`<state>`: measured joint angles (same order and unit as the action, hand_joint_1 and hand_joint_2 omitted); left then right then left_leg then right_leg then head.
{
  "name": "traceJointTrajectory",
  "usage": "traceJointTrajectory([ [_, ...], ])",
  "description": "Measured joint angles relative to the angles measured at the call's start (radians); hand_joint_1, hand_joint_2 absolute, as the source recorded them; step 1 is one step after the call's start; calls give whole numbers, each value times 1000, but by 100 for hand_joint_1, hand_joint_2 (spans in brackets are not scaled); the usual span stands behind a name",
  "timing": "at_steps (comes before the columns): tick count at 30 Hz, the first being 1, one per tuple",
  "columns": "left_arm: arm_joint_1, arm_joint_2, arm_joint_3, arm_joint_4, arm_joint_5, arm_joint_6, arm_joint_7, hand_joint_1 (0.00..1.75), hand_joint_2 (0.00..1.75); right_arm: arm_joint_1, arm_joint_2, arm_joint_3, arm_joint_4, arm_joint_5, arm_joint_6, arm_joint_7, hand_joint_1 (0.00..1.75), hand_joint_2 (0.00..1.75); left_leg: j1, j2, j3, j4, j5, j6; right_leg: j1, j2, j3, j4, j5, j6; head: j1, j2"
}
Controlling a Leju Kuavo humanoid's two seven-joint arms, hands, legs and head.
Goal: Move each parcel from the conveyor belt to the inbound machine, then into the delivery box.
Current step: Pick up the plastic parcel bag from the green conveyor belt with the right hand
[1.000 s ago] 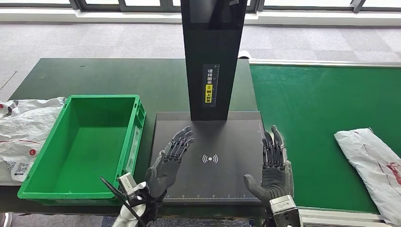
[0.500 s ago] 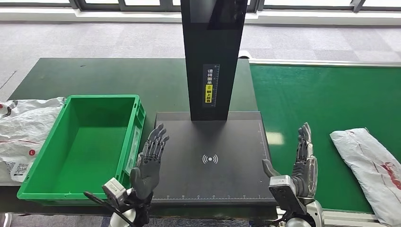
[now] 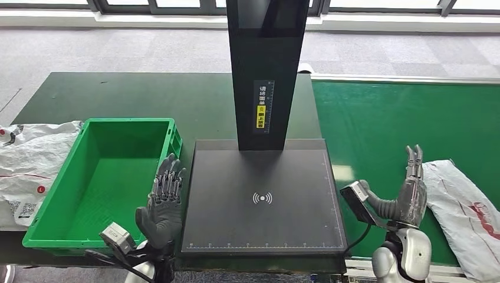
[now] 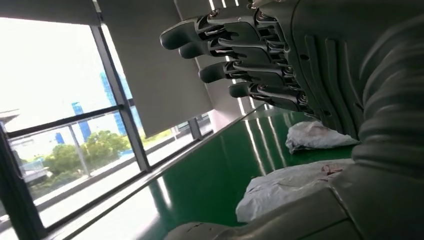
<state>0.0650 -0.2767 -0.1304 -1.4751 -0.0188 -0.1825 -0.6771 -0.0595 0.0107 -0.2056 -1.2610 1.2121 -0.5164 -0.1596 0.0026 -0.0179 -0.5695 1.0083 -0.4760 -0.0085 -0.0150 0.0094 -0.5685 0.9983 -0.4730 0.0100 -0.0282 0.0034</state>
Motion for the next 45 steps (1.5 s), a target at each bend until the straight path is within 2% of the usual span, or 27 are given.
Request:
traceJointTrajectory([
  [3,-19,3,7,21,27,-71,-6,0,0,-66,-64,-39,156,32,-3,45,0,175,0,0,0,1,0,0,0,0,0,0,0,1,0,0],
  [8,-41,8,16,48,38,-109,-16,0,0,-142,-159,-110,409,52,7,103,0,175,0,-2,-1,1,0,0,0,-1,0,0,1,1,0,0],
  [15,-65,8,17,76,39,-122,-10,0,0,-178,-228,-186,613,60,43,150,0,175,0,-2,-2,1,0,0,0,-2,-1,0,0,1,0,0],
  [25,-84,8,28,109,39,-125,6,0,0,-184,-269,-243,740,84,118,221,0,175,0,-2,-2,1,0,1,0,-2,-1,0,0,1,0,0],
  [30,-89,8,31,123,34,-131,12,0,0,-188,-281,-264,785,104,193,257,0,175,0,-2,-1,1,0,1,0,-2,-1,0,0,1,0,0],
  [39,-100,8,32,142,26,-135,16,0,0,-203,-286,-281,821,113,231,266,0,175,0,-2,0,2,0,2,0,-3,2,-1,0,2,0,0],
  [40,-102,8,32,145,22,-136,17,0,0,-204,-286,-283,824,114,245,265,7,175,0,-2,0,2,0,2,0,-2,2,-1,0,2,0,0],
  [43,-110,9,32,157,12,-144,17,0,0,-204,-287,-293,834,117,287,258,138,175,0,-2,3,2,-1,3,0,-2,5,-2,0,2,0,0],
  [44,-114,9,32,161,9,-147,16,0,0,-203,-286,-296,837,119,299,252,175,175,0,-2,4,2,-1,3,1,-2,6,-3,0,2,0,0],
  [45,-118,9,32,167,4,-150,15,0,0,-202,-286,-298,840,120,308,241,175,175,0,-2,4,2,-1,4,1,-2,7,-3,0,2,0,0],
])
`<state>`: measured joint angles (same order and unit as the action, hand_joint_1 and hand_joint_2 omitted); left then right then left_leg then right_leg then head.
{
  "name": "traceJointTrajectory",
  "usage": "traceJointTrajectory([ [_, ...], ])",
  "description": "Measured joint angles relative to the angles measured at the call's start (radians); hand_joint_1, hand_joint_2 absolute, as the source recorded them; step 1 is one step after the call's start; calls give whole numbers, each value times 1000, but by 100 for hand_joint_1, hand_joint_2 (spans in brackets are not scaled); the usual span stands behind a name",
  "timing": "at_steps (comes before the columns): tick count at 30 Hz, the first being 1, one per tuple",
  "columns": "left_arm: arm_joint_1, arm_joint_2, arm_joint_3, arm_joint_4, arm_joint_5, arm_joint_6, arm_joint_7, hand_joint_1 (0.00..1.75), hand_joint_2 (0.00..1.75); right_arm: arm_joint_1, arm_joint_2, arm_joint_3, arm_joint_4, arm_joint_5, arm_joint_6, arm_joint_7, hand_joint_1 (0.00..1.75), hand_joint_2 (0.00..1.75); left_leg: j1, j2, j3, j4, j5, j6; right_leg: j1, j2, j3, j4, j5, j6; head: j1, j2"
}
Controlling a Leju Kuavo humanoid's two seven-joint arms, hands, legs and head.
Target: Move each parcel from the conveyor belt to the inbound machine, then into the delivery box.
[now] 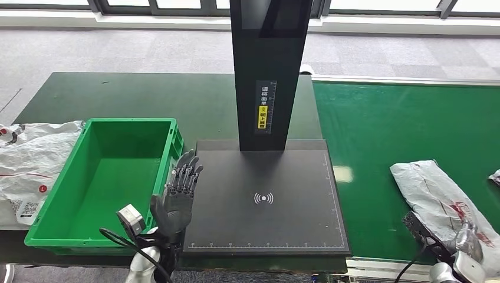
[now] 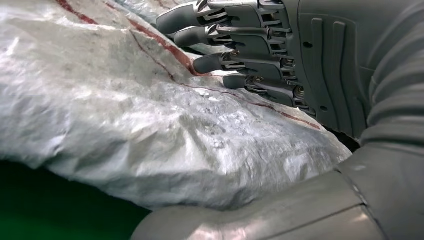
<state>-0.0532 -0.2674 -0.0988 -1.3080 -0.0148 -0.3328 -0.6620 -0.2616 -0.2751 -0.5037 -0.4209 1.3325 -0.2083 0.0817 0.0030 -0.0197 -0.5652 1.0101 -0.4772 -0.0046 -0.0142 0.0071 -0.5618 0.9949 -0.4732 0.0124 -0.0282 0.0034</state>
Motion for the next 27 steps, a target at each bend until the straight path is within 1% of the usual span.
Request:
traceJointTrajectory([
  [3,-12,0,1,17,-11,-5,-1,0,0,6,6,-5,3,6,-7,-33,175,175,0,0,1,0,0,2,0,-1,3,-1,0,1,0,0],
  [12,-15,0,3,25,-23,-5,3,0,0,11,42,-22,-27,31,-86,-74,175,175,0,0,1,0,0,3,0,-1,4,-1,2,3,0,0],
  [16,-13,-1,3,25,-23,-4,5,0,0,12,64,-22,-61,28,-137,-117,175,175,0,0,0,0,0,2,0,-1,2,0,1,2,0,0],
  [19,0,-3,3,13,-24,-2,7,0,0,25,100,-22,-127,-38,-250,-219,175,175,0,0,-2,0,0,2,0,-1,-1,1,1,2,0,0],
  [21,13,-6,3,-1,-26,4,9,0,0,47,134,-22,-216,-130,-329,-316,175,175,0,-1,-3,0,1,2,0,-1,-2,2,1,2,0,0],
  [24,23,-9,3,-10,-35,19,11,0,0,111,200,-6,-420,-296,-401,-464,175,175,0,-4,-4,0,1,1,0,-3,-2,2,0,1,0,0],
  [27,28,-10,3,-13,-38,29,8,0,0,190,272,38,-635,-368,-449,-581,175,175,0,-4,-5,-1,1,0,0,-4,-3,3,-1,0,0,0],
])
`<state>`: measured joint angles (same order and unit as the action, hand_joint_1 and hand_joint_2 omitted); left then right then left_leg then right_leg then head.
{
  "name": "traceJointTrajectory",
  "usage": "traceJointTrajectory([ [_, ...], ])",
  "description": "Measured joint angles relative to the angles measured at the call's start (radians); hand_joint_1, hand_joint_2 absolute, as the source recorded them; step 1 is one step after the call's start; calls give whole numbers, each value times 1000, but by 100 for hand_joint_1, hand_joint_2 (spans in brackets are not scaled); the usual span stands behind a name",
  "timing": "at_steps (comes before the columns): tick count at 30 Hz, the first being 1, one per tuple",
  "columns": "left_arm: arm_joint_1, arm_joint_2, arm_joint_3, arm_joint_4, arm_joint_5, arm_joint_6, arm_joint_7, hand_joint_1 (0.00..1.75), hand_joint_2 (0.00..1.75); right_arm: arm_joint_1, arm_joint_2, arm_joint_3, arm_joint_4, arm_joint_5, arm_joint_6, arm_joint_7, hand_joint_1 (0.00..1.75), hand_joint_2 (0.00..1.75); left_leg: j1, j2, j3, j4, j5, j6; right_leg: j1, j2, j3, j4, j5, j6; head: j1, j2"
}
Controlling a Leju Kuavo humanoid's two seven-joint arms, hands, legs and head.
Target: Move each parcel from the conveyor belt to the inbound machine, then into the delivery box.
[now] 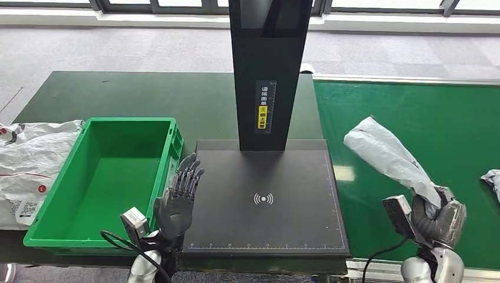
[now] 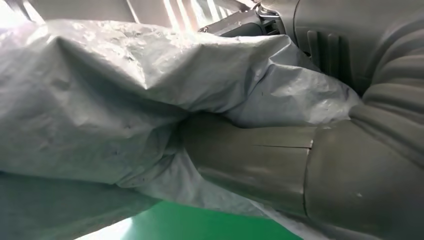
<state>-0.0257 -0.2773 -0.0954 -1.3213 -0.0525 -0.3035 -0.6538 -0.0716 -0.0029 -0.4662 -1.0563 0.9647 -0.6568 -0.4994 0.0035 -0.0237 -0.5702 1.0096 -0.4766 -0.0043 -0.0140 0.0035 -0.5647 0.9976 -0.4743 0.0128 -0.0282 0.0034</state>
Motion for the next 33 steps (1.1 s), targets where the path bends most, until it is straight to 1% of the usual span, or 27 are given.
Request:
traceJointTrajectory([
  [3,2,0,0,1,5,4,-9,0,0,74,84,57,-211,-24,-38,-130,175,175,0,1,0,0,-1,-1,0,1,-1,0,-1,-1,0,0],
  [4,2,0,0,1,9,3,-13,0,0,93,108,81,-269,-33,-41,-156,175,175,0,1,0,0,-1,-1,0,1,-1,0,-1,-1,0,0],
  [6,4,0,0,2,17,-1,-23,0,0,128,145,136,-365,-51,-42,-175,175,175,0,0,0,0,-1,-1,0,0,-1,0,-1,-1,0,0],
  [9,11,1,0,1,25,-17,-39,0,0,161,172,222,-461,-46,-41,-160,175,175,0,2,-1,0,-1,-1,0,1,-1,0,-1,-2,0,0],
  [12,17,2,0,-11,38,-33,-45,0,0,173,177,321,-492,-41,-30,-122,175,175,0,4,0,0,-1,-1,0,3,-1,0,-1,-1,0,0],
  [14,21,1,0,-26,38,-18,-46,0,0,175,177,385,-495,-31,-20,-92,175,175,0,4,0,0,-1,-1,0,3,-1,0,-1,-1,0,0],
  [15,23,1,0,-38,30,6,-47,0,0,175,177,412,-494,-15,-13,-71,175,175,0,4,0,0,-1,-1,0,3,-1,0,-1,-1,0,0],
  [17,33,0,0,-83,-7,111,-47,0,0,172,177,456,-486,27,14,-17,175,175,0,4,0,0,-1,-1,0,3,-1,0,-1,-1,0,0],
  [20,64,1,-1,-197,-69,344,-48,0,0,157,177,495,-447,66,69,54,175,175,0,5,1,0,-1,-1,0,3,-1,1,-1,-1,0,0],
  [22,87,4,-5,-285,-89,474,-49,0,0,143,177,510,-409,71,99,75,175,175,0,4,0,0,-1,-1,0,3,-2,1,-1,-1,0,0],
  [24,104,8,-9,-354,-98,530,-50,0,0,132,177,518,-378,72,111,83,175,175,0,2,0,0,-1,-1,0,2,-1,1,-1,-2,0,0],
  [27,121,12,-13,-416,-106,547,-50,0,0,120,177,527,-351,73,115,86,175,175,0,2,0,0,-1,-2,0,1,-1,1,-1,-2,0,0],
  [28,125,14,-15,-433,-112,567,-50,0,0,116,177,530,-343,73,122,90,175,175,0,2,0,0,-1,-2,0,2,-1,1,-1,-2,0,0],
  [29,130,20,-21,-452,-123,610,-50,0,0,111,177,533,-331,74,133,95,175,175,0,3,0,0,-1,-2,0,2,-2,1,-1,-2,0,0],
  [30,134,29,-33,-473,-144,680,-50,0,0,104,177,534,-317,75,147,101,175,175,0,3,0,0,-1,-2,0,2,-2,1,-1,-2,0,0],
  [32,144,53,-75,-525,-216,856,-50,0,0,83,177,536,-276,79,168,110,175,175,0,4,0,0,-1,-2,0,3,-2,1,-1,-2,0,0],
  [33,150,62,-98,-554,-258,924,-50,0,0,71,177,538,-251,81,174,112,175,175,0,4,0,0,-1,-2,0,3,-2,1,-1,-2,0,0],
])
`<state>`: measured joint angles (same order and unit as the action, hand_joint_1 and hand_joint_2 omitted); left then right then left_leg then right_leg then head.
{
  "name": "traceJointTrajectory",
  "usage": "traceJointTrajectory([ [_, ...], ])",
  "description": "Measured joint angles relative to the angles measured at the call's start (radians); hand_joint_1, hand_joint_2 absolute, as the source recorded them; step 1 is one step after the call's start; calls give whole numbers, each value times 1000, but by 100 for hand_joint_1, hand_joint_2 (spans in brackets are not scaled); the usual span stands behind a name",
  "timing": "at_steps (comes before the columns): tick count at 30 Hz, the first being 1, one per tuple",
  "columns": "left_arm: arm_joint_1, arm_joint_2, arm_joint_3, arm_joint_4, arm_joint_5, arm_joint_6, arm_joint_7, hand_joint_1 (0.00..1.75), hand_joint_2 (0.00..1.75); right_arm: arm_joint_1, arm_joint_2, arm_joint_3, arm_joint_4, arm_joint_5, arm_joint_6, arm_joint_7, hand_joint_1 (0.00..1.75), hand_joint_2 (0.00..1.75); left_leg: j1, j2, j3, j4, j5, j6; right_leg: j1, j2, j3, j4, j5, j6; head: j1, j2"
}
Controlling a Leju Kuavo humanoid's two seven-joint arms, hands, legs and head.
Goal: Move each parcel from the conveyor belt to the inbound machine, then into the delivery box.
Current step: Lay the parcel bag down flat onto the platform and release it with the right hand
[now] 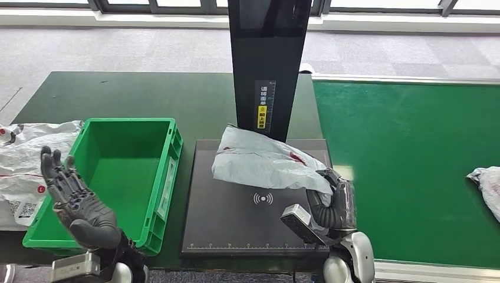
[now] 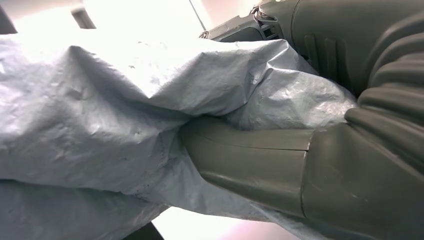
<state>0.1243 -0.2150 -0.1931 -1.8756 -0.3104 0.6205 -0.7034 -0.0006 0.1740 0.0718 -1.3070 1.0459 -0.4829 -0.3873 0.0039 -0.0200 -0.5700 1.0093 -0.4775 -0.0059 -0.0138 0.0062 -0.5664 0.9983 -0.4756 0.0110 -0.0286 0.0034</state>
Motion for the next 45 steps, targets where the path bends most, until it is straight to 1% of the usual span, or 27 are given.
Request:
traceJointTrajectory([
  [1,7,6,-20,-28,-35,42,0,0,0,-12,0,2,25,2,3,1,175,175,0,0,0,0,0,0,0,0,0,0,0,0,0,0],
  [2,13,9,-36,-54,-58,61,0,0,0,-22,0,5,50,4,5,2,175,175,0,0,0,0,0,0,0,0,0,0,0,0,0,0],
  [4,20,10,-58,-87,-71,69,0,0,0,-35,1,10,87,4,7,2,169,175,0,-1,0,0,0,0,0,0,0,0,0,0,0,0],
  [5,22,11,-65,-94,-71,70,0,0,0,-38,2,12,100,4,8,2,152,175,0,-1,0,0,0,0,0,0,0,0,0,0,0,0],
  [7,24,12,-69,-96,-58,71,0,0,0,-37,4,15,116,4,13,1,88,175,0,-1,0,0,0,0,0,0,0,0,0,0,0,0],
  [8,23,13,-70,-92,-44,72,0,0,0,-36,5,18,119,4,16,1,59,175,0,-1,0,0,0,0,0,0,0,0,0,0,0,0],
  [9,22,14,-71,-86,-26,72,1,0,0,-33,6,23,121,2,21,0,44,175,0,0,0,0,0,0,0,0,0,0,0,0,0,0],
  [12,17,21,-82,-61,17,72,2,0,0,-21,7,42,122,-10,37,-4,44,175,0,0,0,0,0,0,0,0,0,0,0,0,0,0],
  [16,13,30,-91,-40,28,72,2,0,0,-12,7,56,122,-17,43,-7,0,175,0,0,0,0,0,0,0,0,0,0,0,0,0,0],
  [19,12,35,-97,-32,38,72,2,0,0,-6,7,61,122,-48,53,-26,0,175,0,0,0,0,0,0,0,1,0,0,0,0,0,0],
  [23,12,46,-107,-21,47,72,2,0,0,12,7,70,113,-146,94,-80,0,175,0,0,0,0,0,0,0,1,0,0,0,0,0,0],
  [27,7,53,-112,-7,48,72,2,0,0,22,7,79,105,-190,112,-98,0,175,0,0,0,0,0,0,0,1,0,0,0,0,0,0],
  [29,3,55,-112,4,48,66,3,0,0,28,7,82,95,-229,137,-117,0,175,0,0,1,0,0,0,0,1,0,0,0,0,0,0],
  [34,4,45,-112,62,33,1,3,0,0,81,7,104,10,-369,237,-180,0,175,0,0,0,0,0,0,0,0,0,0,0,0,0,0],
  [39,3,-3,-107,131,-39,-29,20,0,0,150,7,114,-122,-541,393,-233,0,175,0,0,0,0,-1,-1,0,0,0,-1,0,0,0,0],
  [42,-4,-22,-106,163,-58,-65,50,0,0,183,7,114,-194,-550,436,-250,0,175,0,0,0,0,-1,-1,0,1,0,-1,0,0,0,0],
  [45,-20,-26,-106,195,-76,-160,85,0,0,221,6,123,-270,-479,438,-211,0,175,0,0,1,0,-1,-1,0,1,0,-1,0,0,0,0],
])
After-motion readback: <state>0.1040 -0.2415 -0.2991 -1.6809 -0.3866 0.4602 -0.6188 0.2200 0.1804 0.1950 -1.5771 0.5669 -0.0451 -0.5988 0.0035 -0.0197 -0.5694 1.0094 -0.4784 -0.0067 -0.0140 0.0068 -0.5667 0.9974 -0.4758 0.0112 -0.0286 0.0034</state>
